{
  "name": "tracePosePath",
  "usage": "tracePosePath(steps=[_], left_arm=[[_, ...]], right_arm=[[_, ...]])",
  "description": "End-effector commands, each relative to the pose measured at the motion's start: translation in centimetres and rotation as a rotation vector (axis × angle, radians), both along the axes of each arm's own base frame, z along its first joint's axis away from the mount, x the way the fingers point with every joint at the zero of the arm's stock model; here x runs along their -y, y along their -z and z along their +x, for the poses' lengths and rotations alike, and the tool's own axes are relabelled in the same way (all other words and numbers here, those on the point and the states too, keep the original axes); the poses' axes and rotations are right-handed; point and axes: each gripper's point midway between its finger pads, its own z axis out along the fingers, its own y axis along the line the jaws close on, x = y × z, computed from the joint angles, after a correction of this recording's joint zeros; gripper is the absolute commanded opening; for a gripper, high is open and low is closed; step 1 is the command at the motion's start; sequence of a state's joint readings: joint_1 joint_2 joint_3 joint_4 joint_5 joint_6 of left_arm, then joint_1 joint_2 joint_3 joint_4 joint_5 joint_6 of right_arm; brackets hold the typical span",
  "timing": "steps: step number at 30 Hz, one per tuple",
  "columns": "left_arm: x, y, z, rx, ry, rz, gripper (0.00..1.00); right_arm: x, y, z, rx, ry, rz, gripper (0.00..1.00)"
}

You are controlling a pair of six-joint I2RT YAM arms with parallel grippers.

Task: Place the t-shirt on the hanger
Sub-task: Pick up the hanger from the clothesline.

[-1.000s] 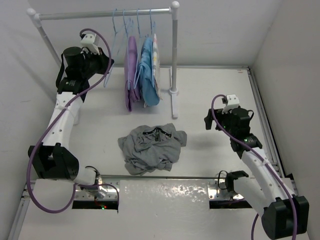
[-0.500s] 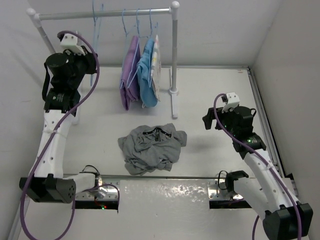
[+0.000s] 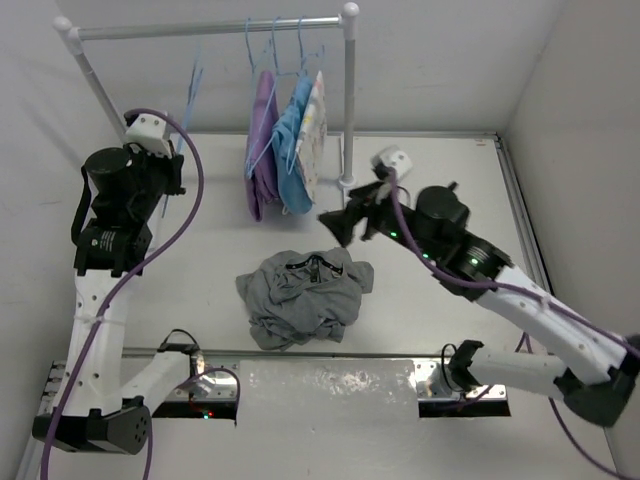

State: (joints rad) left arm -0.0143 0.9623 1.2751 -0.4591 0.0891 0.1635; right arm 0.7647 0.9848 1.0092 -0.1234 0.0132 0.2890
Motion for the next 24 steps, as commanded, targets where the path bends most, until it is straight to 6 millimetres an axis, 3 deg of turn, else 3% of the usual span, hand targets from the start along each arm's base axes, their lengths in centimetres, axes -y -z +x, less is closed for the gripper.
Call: tracePosePath(steps=[1, 3, 7, 9, 11, 12, 13, 14, 16, 17, 18, 20, 24], left_arm=[[-1.0, -0.3, -1.9, -0.005, -0.028, 0.082, 0.0], [-1.4, -0.6, -2.4, -0.006, -0.05, 0.093, 0.0], [-1.7, -1.0, -3.8, -0.003, -0.066, 0.093, 0.0], [-1.3, 0.0, -4.4, -0.038, -0.051, 0.072, 0.0], [-0.4, 0.4, -4.7, -0.051, -0.007, 0.044, 0.0], [-0.2, 0.7, -4.8, -0.057, 0.001, 0.035, 0.0], [-0.1, 0.9, -4.9, -0.059, 0.006, 0.031, 0.0], [0.0, 0.9, -5.0, -0.059, 0.013, 0.027, 0.0], [0.1, 1.2, -5.0, -0.063, 0.016, 0.025, 0.0], [0.1, 1.2, -5.0, -0.061, 0.018, 0.024, 0.0], [0.1, 1.4, -5.0, -0.064, 0.018, 0.024, 0.0], [0.2, 1.8, -5.0, -0.07, 0.024, 0.024, 0.0], [0.3, 2.5, -4.7, -0.075, 0.026, 0.021, 0.0]], right_arm=[[-6.5, -7.4, 0.8, 0.098, -0.041, 0.205, 0.81], [-11.1, -9.0, 2.0, 0.072, -0.118, 0.253, 0.79], [-17.2, -10.2, 3.4, 0.005, -0.226, 0.345, 0.68], [-19.7, -10.8, 3.7, -0.002, -0.278, 0.389, 0.62], [-21.3, -11.1, 3.5, -0.008, -0.312, 0.411, 0.59], [-21.7, -12.4, 3.6, 0.006, -0.322, 0.442, 0.59], [-23.0, -11.1, 4.0, -0.028, -0.329, 0.44, 0.58], [-23.6, -11.0, 4.2, -0.037, -0.339, 0.45, 0.58], [-24.5, -12.2, 4.4, -0.044, -0.355, 0.5, 0.57], [-25.7, -10.7, 5.0, -0.066, -0.367, 0.49, 0.56], [-26.1, -11.9, 5.0, -0.055, -0.381, 0.52, 0.55], [-27.4, -10.5, 5.7, -0.096, -0.384, 0.527, 0.55], [-28.5, -10.1, 6.3, -0.134, -0.388, 0.582, 0.55]])
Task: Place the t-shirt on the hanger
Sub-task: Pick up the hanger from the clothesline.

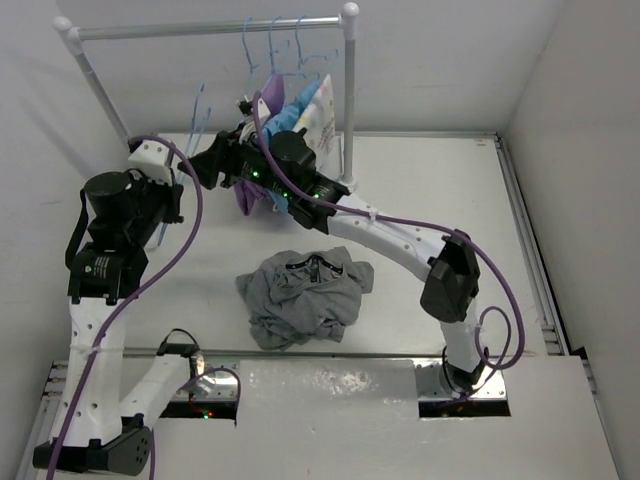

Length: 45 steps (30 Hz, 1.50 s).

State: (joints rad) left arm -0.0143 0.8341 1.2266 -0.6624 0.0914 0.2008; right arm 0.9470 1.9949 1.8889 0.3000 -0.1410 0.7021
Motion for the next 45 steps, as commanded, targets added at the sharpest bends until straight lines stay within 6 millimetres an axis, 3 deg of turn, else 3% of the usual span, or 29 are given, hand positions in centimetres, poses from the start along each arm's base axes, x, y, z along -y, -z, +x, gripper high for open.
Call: tracePosePath(steps=[1, 6, 12, 16, 17, 23, 24, 26, 27, 28, 29, 30, 31, 33, 34, 36, 38, 42, 43, 45], left_arm=[[0.5, -1.0, 0.2, 0.049, 0.019, -0.018, 0.0], [1.1, -1.4, 0.0, 0.057, 0.049, -0.028, 0.0], [1.4, -1.0, -0.1, 0.044, 0.067, -0.031, 0.0], [2.1, -0.4, -0.2, 0.027, 0.104, -0.038, 0.0], [2.2, -0.3, -0.2, 0.021, 0.112, -0.037, 0.0], [3.8, 0.1, -1.2, -0.009, 0.237, -0.003, 0.01], [4.0, 0.5, -1.6, -0.027, 0.258, 0.003, 0.15], [4.5, 0.1, -2.2, -0.025, 0.306, 0.029, 0.33], [4.4, 0.4, -2.7, -0.041, 0.32, 0.054, 0.52], [4.3, 0.2, -2.9, -0.041, 0.323, 0.07, 0.6], [4.2, -0.7, -3.3, -0.025, 0.321, 0.088, 0.85], [3.9, -0.6, -3.9, -0.041, 0.326, 0.124, 0.91], [3.5, -2.0, -4.4, -0.016, 0.314, 0.15, 0.91], [3.0, -2.4, -5.8, -0.036, 0.311, 0.185, 0.93], [2.8, -4.1, -6.5, 0.003, 0.31, 0.224, 0.93], [2.3, -4.8, -7.8, -0.005, 0.3, 0.257, 0.93], [0.7, -6.8, -8.3, 0.038, 0.231, 0.327, 0.93], [-4.0, -8.8, -6.9, 0.093, 0.037, 0.585, 0.92], [-4.6, -7.9, -6.1, 0.071, 0.028, 0.634, 0.9], [-4.5, -8.2, -5.0, 0.101, 0.098, 0.797, 0.88]], right_arm=[[-0.6, -3.1, -0.3, -0.008, -0.034, 0.124, 0.55], [-2.4, -1.6, 0.6, -0.061, -0.043, 0.119, 0.56], [-3.1, -0.4, 1.4, -0.092, -0.026, 0.115, 0.49], [-3.4, 0.0, 1.7, -0.115, -0.026, 0.125, 0.16], [-3.4, 0.4, 1.8, -0.128, -0.02, 0.122, 0.03], [-3.1, 1.2, 1.7, -0.148, -0.009, 0.098, 0.0], [-3.0, 1.3, 1.7, -0.149, -0.008, 0.093, 0.0], [-2.5, 1.5, 1.5, -0.149, -0.005, 0.085, 0.0], [-2.5, 1.6, 1.3, -0.149, -0.012, 0.081, 0.0], [-2.4, 1.8, 1.2, -0.151, -0.016, 0.071, 0.0], [-2.3, 1.6, 1.0, -0.148, -0.023, 0.068, 0.0], [-2.3, 1.6, 0.8, -0.146, -0.032, 0.06, 0.0], [-2.3, 2.0, 0.7, -0.149, -0.034, 0.044, 0.0], [-2.2, 2.1, 0.4, -0.141, -0.039, 0.022, 0.0], [-2.1, 2.7, 0.4, -0.146, -0.041, 0.008, 0.0], [-2.0, 3.0, 0.3, -0.149, -0.045, 0.0, 0.0], [-2.1, 3.4, -0.1, -0.157, -0.066, -0.009, 0.0], [-2.1, 5.1, -1.1, -0.191, -0.111, -0.053, 0.0], [-2.0, 5.4, -1.5, -0.196, -0.127, -0.062, 0.0], [-1.7, 6.7, -1.8, -0.212, -0.134, -0.088, 0.0]])
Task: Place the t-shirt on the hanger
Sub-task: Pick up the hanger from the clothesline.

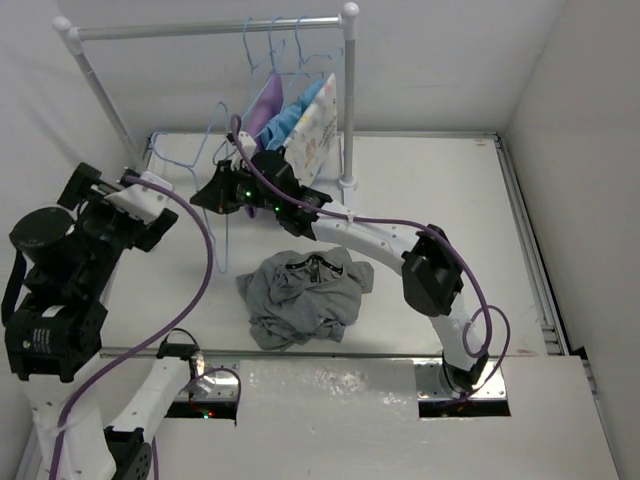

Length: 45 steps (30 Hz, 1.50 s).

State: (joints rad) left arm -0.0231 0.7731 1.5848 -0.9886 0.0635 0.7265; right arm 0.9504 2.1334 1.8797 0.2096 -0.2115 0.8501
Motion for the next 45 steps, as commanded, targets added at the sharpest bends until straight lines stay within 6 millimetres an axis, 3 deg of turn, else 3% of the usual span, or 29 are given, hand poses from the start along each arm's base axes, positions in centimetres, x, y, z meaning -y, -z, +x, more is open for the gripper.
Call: tracePosePath(steps=[1, 4, 7, 11, 16, 19, 23, 31, 32, 34, 35, 36, 44, 45], left_arm=[[-1.8, 1.5, 3.2, -0.044, 0.019, 0.346, 0.84], [0.1, 4.0, 3.6, -0.107, 0.259, 0.63, 0.79], [0.9, 4.0, 5.1, -0.049, 0.4, 0.953, 0.79], [2.3, 2.5, 6.4, 0.051, 0.504, 1.098, 0.81], [1.3, 4.7, 6.7, -0.013, 0.577, 1.268, 0.8], [1.0, 6.0, 6.5, -0.056, 0.601, 1.282, 0.75], [1.7, 7.0, 6.2, -0.04, 0.642, 1.257, 0.56], [2.0, 8.9, 7.4, -0.036, 0.664, 1.233, 0.49], [2.0, 8.5, 7.6, -0.019, 0.649, 1.235, 0.4], [2.0, 8.5, 7.8, -0.018, 0.641, 1.214, 0.32], [2.0, 8.5, 7.7, -0.02, 0.639, 1.208, 0.09], [2.0, 8.5, 7.7, -0.02, 0.639, 1.203, 0.02], [0.3, 10.0, 5.7, -0.183, 0.63, 1.204, 0.0], [0.0, 10.2, 5.6, -0.204, 0.627, 1.206, 0.0]], right_arm=[[1.5, -4.2, -2.0, 0.054, -0.059, 0.05, 0.0], [1.6, -3.0, -2.8, 0.035, -0.095, 0.021, 0.0], [1.8, -2.1, -3.5, 0.016, -0.123, 0.003, 0.0], [2.1, -1.3, -4.6, -0.005, -0.16, 0.016, 0.0], [2.9, -1.5, -5.4, -0.002, -0.177, 0.028, 0.0], [3.0, -1.6, -5.8, -0.002, -0.192, 0.029, 0.0], [2.9, -1.8, -6.2, 0.0, -0.212, 0.043, 0.0], [2.2, -1.8, -6.5, -0.02, -0.258, 0.056, 0.0], [2.1, -1.7, -6.6, -0.021, -0.263, 0.054, 0.0], [2.0, -1.5, -6.7, -0.025, -0.27, 0.047, 0.0], [2.0, -1.3, -6.7, -0.025, -0.27, 0.041, 0.0], [2.0, -1.2, -6.7, -0.027, -0.27, 0.039, 0.0], [1.8, 0.1, -7.2, -0.056, -0.3, 0.009, 0.0], [1.8, 0.4, -7.1, -0.052, -0.299, 0.0, 0.04]])
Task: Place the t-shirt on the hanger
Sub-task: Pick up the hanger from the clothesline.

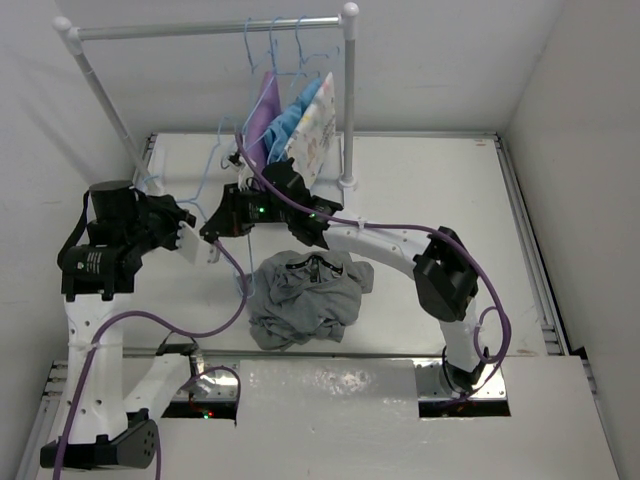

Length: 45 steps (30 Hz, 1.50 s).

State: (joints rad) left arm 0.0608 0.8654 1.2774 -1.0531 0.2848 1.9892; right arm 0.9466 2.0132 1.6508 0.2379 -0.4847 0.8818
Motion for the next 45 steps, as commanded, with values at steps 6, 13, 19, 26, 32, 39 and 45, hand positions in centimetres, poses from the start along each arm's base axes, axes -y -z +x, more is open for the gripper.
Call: tracePosePath(steps=[6, 13, 19, 26, 32, 39, 45], left_arm=[[-1.5, 0.3, -2.8, -0.08, 0.017, 0.181, 0.0], [-2.7, 0.6, -4.5, -0.129, -0.044, 0.206, 0.0], [-2.8, 1.0, -4.7, -0.151, -0.106, 0.131, 0.0], [-3.1, 2.6, -4.8, -0.22, -0.231, -0.006, 0.0], [-4.0, 4.9, -5.3, -0.301, -0.386, -0.096, 0.0], [-4.4, 7.3, -6.5, -0.355, -0.465, -0.129, 0.0], [-3.7, 7.3, -6.5, -0.358, -0.458, -0.179, 0.0]], right_arm=[[0.1, -1.9, -1.0, 0.088, -0.034, 0.006, 0.53], [2.0, 0.7, -0.9, 0.271, 0.032, -0.225, 0.64], [3.4, 3.0, -3.2, 0.432, 0.051, -0.342, 0.64], [9.5, 2.1, -2.7, 0.554, 0.27, -0.264, 0.64], [13.1, 1.5, -4.2, 0.764, 0.312, -0.205, 0.64], [9.4, 1.7, -12.0, 1.318, 0.125, -0.165, 0.66], [4.9, 3.9, -11.9, 1.482, 0.132, -0.318, 0.7]])
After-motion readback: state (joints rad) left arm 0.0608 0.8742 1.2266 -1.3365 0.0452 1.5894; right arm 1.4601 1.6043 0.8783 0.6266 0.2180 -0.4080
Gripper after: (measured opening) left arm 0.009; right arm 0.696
